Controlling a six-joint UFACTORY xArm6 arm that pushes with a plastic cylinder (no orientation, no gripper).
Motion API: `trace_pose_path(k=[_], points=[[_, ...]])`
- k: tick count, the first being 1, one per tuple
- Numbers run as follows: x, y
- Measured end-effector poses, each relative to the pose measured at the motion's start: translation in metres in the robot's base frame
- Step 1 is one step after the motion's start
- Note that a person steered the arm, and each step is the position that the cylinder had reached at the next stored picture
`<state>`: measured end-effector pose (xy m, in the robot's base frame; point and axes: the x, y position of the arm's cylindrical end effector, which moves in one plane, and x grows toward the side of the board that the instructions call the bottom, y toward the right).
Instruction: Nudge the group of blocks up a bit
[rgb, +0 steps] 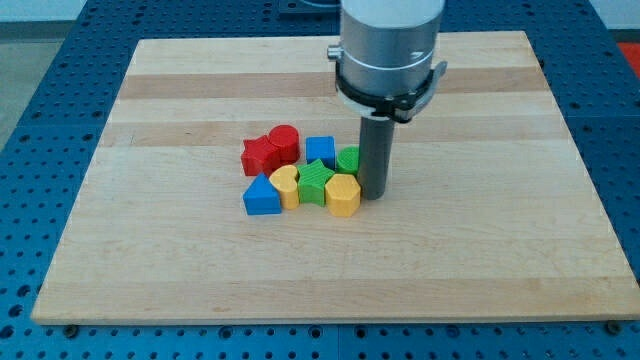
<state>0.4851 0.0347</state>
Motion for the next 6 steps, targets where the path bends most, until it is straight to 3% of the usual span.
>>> trace_pose_path(k=[3, 6], points=[[0.04, -0.053], [0.096, -0.058]])
